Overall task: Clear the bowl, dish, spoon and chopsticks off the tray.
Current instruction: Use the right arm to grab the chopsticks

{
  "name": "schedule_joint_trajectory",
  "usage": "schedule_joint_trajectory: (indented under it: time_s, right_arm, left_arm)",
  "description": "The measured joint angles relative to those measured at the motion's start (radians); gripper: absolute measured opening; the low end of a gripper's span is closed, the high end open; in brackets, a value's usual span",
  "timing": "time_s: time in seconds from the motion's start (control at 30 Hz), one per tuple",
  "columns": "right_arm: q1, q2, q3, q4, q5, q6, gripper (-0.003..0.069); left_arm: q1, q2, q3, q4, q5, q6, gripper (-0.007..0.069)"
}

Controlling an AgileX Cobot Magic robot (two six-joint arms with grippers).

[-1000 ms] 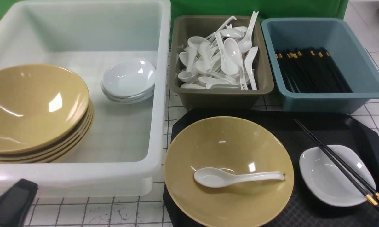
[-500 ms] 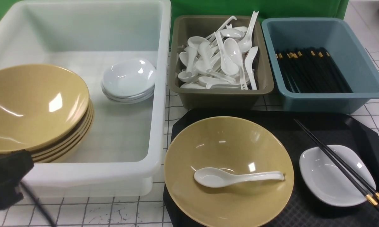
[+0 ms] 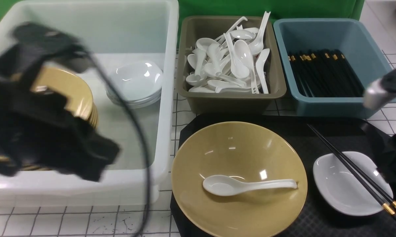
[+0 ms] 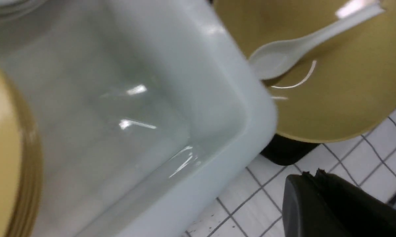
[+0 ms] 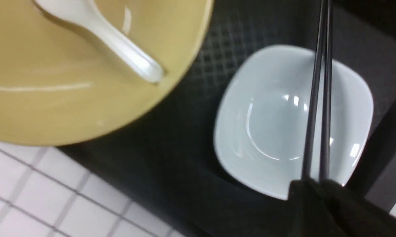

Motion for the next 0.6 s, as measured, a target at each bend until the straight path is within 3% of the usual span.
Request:
schedule_joint_trajectory:
  time_s: [0.17,0.3,0.4,0.6]
  right_arm:
    - [0.0,0.18,-0.01,-0.091,-0.017,0.009,0.0376]
    - [-0.003,0.259,-0.01,-0.173,-0.051,0.056,0.0496]
    - [-0.029,0.319,-0.01,-0.194,-0.092,0.073,0.0538]
    - [-0.06,0.396,-0.012,-0.192,-0.142,0.082,0.0526]
  left_arm:
    - [-0.18,0.132,-0.05,0.002,-0.04,0.001,-0.0012]
    - [-0.244,0.208,-0.052,0.002,-0.071,0.003,-0.0012]
    - [-0.259,0.26,-0.052,0.002,-0.079,0.003,-0.0012]
    - [-0.259,0.321,-0.052,0.007,-0.097,0.018,-0.0012]
